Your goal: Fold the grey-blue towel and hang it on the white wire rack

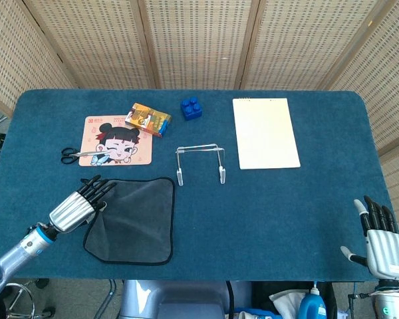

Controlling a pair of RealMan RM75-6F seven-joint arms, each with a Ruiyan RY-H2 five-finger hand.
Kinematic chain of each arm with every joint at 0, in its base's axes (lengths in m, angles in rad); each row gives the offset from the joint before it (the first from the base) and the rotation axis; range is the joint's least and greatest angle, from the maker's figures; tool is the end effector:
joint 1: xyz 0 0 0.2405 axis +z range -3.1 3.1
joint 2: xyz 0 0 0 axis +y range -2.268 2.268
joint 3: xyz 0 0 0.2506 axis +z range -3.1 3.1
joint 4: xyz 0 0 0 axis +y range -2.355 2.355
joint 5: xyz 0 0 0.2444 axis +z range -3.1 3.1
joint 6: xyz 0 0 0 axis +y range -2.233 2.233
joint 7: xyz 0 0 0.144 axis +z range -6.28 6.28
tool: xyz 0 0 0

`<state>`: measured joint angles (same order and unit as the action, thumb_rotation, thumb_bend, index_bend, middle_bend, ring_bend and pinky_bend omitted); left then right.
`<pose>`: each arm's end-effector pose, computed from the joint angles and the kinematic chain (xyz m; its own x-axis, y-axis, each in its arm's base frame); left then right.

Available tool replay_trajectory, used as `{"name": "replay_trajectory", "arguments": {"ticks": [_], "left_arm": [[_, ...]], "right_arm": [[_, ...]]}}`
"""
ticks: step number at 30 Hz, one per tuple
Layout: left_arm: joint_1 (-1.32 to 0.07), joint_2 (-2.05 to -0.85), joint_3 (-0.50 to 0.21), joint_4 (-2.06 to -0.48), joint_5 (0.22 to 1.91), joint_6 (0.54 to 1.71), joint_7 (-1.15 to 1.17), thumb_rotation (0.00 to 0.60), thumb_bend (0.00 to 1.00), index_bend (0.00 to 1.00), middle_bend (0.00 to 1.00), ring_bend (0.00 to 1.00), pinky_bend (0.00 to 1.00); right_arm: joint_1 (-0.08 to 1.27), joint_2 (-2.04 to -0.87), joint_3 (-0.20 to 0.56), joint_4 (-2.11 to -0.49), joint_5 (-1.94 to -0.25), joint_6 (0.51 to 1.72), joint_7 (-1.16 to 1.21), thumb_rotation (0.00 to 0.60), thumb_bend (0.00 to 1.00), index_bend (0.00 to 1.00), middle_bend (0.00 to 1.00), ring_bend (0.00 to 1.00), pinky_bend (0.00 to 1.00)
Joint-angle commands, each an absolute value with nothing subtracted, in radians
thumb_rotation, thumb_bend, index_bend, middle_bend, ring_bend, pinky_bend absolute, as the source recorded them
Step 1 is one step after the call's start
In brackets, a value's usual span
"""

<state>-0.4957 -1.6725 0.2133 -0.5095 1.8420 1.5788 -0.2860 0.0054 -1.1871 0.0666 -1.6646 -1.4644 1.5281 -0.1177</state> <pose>-0.3236 0.2925 0.0181 0.6585 -0.1102 0.7445 0.4754 -0.7060 -0.5249 -0.3140 -0.1611 0.1079 0.3917 0.0141 0.9200 -0.9163 0.0969 0.3886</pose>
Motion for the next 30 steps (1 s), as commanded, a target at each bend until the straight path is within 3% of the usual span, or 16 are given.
{"name": "replay_trajectory", "arguments": {"ticks": [1,12,30], "left_arm": [[-0.576,-1.687,0.19,-0.64,1.875,1.559,-0.163,0.6,0.52,0.73,0.0,0.0,0.0],[-0.676,-1.672,0.153,-0.898,1.879,1.381,0.077,0.6,0.51,0.72,0.0,0.0,0.0],[-0.738,-1.717,0.133,-0.947,1.876,1.244,0.197,0.6,0.5,0.7,0.0,0.0,0.0]], "right_arm": [[0.002,-1.182,0.067,-1.664,-1.462,1.531,-0.103,0.6,0.0,0.0,0.0,0.0,0.0],[-0.004,-1.167,0.069,-1.655,-1.461,1.534,-0.053,0.6,0.0,0.0,0.0,0.0,0.0],[-0.004,-1.159,0.07,-1.653,-1.462,1.532,-0.032,0.6,0.0,0.0,0.0,0.0,0.0]]}}
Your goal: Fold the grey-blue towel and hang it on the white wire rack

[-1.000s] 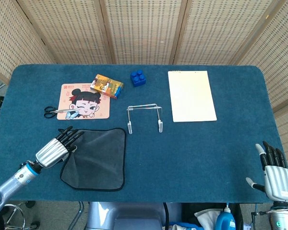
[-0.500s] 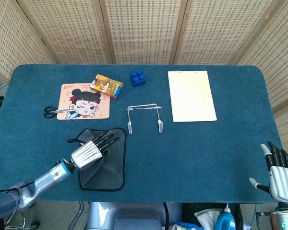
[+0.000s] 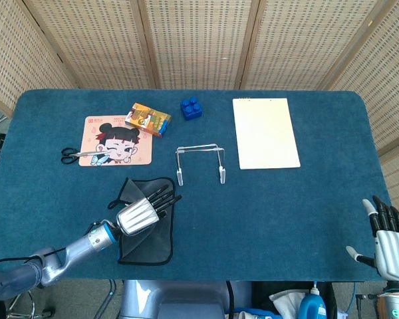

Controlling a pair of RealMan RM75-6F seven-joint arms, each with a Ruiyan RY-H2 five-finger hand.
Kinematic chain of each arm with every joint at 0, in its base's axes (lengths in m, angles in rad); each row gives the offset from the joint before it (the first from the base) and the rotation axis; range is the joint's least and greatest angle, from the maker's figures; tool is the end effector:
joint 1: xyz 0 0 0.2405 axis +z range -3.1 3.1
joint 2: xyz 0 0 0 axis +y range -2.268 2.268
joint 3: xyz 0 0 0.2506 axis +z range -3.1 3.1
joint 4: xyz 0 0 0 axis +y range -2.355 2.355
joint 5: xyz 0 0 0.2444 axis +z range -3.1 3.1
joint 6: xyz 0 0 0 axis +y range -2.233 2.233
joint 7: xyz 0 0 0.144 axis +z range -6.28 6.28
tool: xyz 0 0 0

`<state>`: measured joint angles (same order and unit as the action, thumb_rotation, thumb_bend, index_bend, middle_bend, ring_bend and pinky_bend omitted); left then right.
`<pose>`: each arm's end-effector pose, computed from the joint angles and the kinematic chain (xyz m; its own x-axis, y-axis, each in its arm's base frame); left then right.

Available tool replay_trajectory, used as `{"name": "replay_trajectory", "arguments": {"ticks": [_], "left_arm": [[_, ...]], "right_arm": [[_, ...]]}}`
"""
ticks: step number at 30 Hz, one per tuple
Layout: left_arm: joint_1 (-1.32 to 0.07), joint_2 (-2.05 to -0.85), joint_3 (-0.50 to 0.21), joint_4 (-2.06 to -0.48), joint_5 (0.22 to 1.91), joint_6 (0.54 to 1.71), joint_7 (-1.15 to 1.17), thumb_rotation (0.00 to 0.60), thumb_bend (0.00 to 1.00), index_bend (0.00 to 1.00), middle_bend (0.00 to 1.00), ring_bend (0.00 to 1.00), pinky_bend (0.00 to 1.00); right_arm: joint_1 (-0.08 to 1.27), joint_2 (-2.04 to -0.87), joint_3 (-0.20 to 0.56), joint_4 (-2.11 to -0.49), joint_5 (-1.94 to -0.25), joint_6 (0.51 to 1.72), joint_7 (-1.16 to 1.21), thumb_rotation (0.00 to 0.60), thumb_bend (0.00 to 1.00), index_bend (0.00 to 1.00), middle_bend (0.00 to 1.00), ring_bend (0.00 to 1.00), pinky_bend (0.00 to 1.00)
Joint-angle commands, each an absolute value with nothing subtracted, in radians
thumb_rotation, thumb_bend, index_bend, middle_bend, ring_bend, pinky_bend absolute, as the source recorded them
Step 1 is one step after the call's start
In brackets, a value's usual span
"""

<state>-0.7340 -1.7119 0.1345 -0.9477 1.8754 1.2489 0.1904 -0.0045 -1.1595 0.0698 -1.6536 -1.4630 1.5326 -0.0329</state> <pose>-0.1923 0.3005 -0.0856 0.7172 -0.2195 0.6614 0.2425 -0.8112 -0.5322 -0.3215 -0.1587 0.1189 0.3496 0.0266 0.9365 -0.9325 0.1068 0.3450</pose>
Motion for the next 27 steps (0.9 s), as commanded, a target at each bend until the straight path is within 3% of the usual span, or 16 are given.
{"name": "replay_trajectory", "arguments": {"ticks": [1,12,14,15,16,18,19,27], "left_arm": [[-0.741,-1.722,0.131,-0.947,1.876,1.24,0.201,0.6,0.5,0.7,0.0,0.0,0.0],[-0.762,-1.784,0.126,-0.912,1.87,1.193,0.222,0.6,0.5,0.67,0.0,0.0,0.0],[-0.761,-1.795,0.127,-0.896,1.869,1.191,0.22,0.6,0.5,0.52,0.0,0.0,0.0],[-0.761,-1.798,0.129,-0.888,1.871,1.194,0.219,0.6,0.5,0.42,0.0,0.0,0.0],[-0.761,-1.801,0.131,-0.883,1.874,1.199,0.215,0.6,0.49,0.24,0.0,0.0,0.0],[-0.76,-1.805,0.133,-0.874,1.879,1.219,0.2,0.6,0.48,0.04,0.0,0.0,0.0],[-0.759,-1.805,0.133,-0.874,1.881,1.23,0.189,0.6,0.47,0.0,0.0,0.0,0.0],[-0.743,-1.75,0.13,-0.906,1.888,1.333,0.105,0.6,0.39,0.0,0.0,0.0,0.0]], "right_arm": [[-0.004,-1.159,0.071,-1.653,-1.461,1.532,-0.031,0.6,0.0,0.0,0.0,0.0,0.0],[-0.004,-1.156,0.073,-1.651,-1.456,1.527,-0.02,0.6,0.0,0.0,0.0,0.0,0.0],[-0.004,-1.155,0.073,-1.65,-1.454,1.527,-0.018,0.6,0.0,0.0,0.0,0.0,0.0],[-0.004,-1.155,0.073,-1.649,-1.454,1.527,-0.017,0.6,0.0,0.0,0.0,0.0,0.0],[-0.005,-1.155,0.073,-1.649,-1.454,1.527,-0.016,0.6,0.0,0.0,0.0,0.0,0.0],[-0.005,-1.155,0.074,-1.648,-1.454,1.527,-0.015,0.6,0.0,0.0,0.0,0.0,0.0],[-0.005,-1.155,0.073,-1.648,-1.454,1.527,-0.015,0.6,0.0,0.0,0.0,0.0,0.0],[-0.005,-1.157,0.069,-1.653,-1.465,1.531,-0.026,0.6,0.0,0.0,0.0,0.0,0.0]]}}
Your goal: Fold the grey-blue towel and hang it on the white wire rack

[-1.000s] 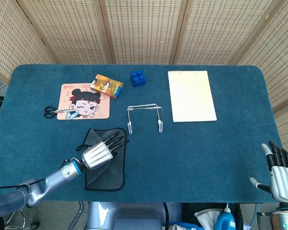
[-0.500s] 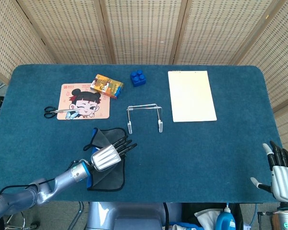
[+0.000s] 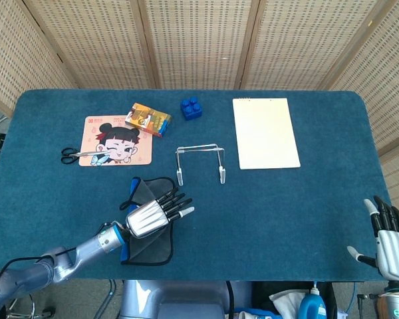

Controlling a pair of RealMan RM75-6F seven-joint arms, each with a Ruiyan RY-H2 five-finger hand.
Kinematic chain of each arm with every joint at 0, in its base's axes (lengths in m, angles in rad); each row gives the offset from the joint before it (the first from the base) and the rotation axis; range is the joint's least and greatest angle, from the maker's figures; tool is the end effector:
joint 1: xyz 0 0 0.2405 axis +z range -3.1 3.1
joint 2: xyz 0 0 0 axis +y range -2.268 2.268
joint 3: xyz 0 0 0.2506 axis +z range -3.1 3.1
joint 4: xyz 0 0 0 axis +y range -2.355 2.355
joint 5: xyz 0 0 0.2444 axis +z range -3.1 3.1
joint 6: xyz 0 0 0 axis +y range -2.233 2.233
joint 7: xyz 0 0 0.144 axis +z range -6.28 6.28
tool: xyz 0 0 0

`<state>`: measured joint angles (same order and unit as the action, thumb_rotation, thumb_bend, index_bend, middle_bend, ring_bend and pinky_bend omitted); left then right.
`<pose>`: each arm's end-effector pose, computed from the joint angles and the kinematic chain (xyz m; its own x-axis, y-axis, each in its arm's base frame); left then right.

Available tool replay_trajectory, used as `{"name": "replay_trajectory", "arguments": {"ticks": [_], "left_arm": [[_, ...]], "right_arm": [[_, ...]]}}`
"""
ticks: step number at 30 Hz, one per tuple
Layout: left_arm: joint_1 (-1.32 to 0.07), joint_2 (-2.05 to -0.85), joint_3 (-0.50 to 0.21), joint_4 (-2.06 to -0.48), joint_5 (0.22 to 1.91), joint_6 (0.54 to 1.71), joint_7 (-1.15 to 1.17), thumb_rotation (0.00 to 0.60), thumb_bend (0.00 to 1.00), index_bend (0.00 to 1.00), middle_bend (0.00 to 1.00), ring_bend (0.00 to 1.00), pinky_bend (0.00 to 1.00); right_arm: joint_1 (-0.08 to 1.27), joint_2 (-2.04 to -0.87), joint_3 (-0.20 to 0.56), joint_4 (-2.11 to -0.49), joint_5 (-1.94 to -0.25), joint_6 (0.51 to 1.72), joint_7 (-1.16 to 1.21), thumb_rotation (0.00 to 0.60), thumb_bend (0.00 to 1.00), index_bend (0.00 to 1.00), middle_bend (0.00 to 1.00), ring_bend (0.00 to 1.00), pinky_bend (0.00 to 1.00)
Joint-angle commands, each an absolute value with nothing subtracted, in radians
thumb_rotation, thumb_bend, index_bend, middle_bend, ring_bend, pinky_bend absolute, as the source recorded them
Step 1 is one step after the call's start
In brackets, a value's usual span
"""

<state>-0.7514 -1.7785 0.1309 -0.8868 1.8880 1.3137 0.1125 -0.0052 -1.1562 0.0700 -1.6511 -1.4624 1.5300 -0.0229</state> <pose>-0.1751 0.2993 -0.0957 0.6420 -0.2094 0.7376 0.2752 -0.8350 -0.4766 -0.3227 -0.1585 0.1199 0.3454 0.0250 0.9381 -0.9339 0.1078 0.3410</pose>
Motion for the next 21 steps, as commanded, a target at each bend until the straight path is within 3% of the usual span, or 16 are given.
{"name": "replay_trajectory", "arguments": {"ticks": [1,9,14,21], "left_arm": [[-0.74,-1.741,0.131,-0.913,1.886,1.334,0.107,0.6,0.38,0.0,0.0,0.0,0.0],[-0.721,-1.686,0.133,-0.966,1.86,1.321,0.112,0.6,0.24,0.0,0.0,0.0,0.0],[-0.699,-1.659,0.119,-1.007,1.847,1.372,0.069,0.6,0.23,0.0,0.0,0.0,0.0],[-0.654,-1.575,0.172,-1.0,1.869,1.406,0.027,0.6,0.23,0.0,0.0,0.0,0.0]], "right_arm": [[-0.006,-1.157,0.068,-1.654,-1.467,1.533,-0.028,0.6,0.0,0.0,0.0,0.0,0.0],[-0.006,-1.161,0.064,-1.662,-1.477,1.537,-0.044,0.6,0.0,0.0,0.0,0.0,0.0],[-0.007,-1.163,0.063,-1.665,-1.479,1.539,-0.054,0.6,0.0,0.0,0.0,0.0,0.0],[-0.008,-1.163,0.064,-1.663,-1.475,1.539,-0.051,0.6,0.0,0.0,0.0,0.0,0.0]]}}
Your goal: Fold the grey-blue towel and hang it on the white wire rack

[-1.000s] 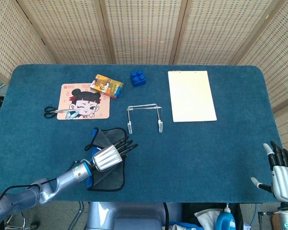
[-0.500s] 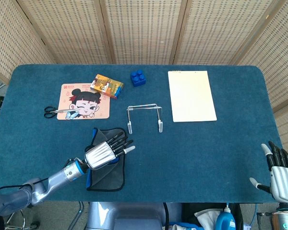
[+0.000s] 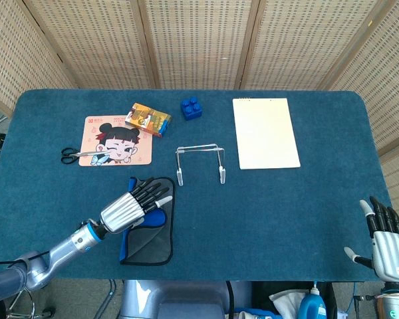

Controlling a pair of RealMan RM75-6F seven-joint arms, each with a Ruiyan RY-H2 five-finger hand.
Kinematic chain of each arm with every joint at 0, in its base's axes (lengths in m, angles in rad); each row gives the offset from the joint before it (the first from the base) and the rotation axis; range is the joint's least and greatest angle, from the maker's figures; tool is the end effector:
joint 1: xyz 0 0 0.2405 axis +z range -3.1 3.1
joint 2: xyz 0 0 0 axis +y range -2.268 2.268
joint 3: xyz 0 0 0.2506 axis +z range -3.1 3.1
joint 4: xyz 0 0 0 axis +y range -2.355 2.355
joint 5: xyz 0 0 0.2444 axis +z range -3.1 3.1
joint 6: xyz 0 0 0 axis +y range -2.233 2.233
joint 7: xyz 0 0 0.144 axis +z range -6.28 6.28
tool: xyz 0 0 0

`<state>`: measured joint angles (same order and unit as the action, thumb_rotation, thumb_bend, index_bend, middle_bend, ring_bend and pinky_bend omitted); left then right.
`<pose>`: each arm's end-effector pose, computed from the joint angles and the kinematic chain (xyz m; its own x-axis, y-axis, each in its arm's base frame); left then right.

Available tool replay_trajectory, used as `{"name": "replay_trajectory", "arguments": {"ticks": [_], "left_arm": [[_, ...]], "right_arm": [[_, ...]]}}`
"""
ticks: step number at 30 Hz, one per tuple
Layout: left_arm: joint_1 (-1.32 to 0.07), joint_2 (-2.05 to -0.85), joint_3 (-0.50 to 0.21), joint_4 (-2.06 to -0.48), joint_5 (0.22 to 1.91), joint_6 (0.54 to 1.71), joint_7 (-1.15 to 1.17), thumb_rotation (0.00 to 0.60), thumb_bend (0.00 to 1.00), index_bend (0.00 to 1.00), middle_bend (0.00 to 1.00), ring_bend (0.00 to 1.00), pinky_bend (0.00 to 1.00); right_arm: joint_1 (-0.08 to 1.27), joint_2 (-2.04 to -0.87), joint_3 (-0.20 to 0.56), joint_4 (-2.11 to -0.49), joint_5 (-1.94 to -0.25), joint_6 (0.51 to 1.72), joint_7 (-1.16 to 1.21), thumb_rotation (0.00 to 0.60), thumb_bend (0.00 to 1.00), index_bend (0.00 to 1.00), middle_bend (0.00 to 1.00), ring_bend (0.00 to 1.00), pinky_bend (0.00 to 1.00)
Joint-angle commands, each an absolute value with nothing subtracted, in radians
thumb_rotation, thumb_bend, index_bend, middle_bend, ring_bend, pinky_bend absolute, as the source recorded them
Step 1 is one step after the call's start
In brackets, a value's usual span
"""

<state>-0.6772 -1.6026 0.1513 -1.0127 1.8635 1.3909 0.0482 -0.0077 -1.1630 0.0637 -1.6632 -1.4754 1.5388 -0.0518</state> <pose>-0.2126 0.2945 -0.0392 0.6226 -0.1499 0.7680 0.3878 -0.7933 -0.4693 -0.3177 -0.1564 0.1162 0.3560 0.0242 0.9342 -0.9308 0.0979 0.3522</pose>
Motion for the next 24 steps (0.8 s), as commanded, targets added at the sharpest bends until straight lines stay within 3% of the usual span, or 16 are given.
{"name": "replay_trajectory", "arguments": {"ticks": [1,24], "left_arm": [[-0.646,-1.567,0.177,-0.99,1.868,1.41,0.017,0.6,0.23,0.0,0.0,0.0,0.0],[-0.611,-1.646,0.196,-0.935,1.887,1.379,-0.012,0.6,0.23,0.0,0.0,0.0,0.0]], "right_arm": [[-0.008,-1.163,0.064,-1.663,-1.476,1.539,-0.049,0.6,0.0,0.0,0.0,0.0,0.0],[-0.008,-1.158,0.063,-1.67,-1.481,1.541,-0.046,0.6,0.0,0.0,0.0,0.0,0.0]]}}
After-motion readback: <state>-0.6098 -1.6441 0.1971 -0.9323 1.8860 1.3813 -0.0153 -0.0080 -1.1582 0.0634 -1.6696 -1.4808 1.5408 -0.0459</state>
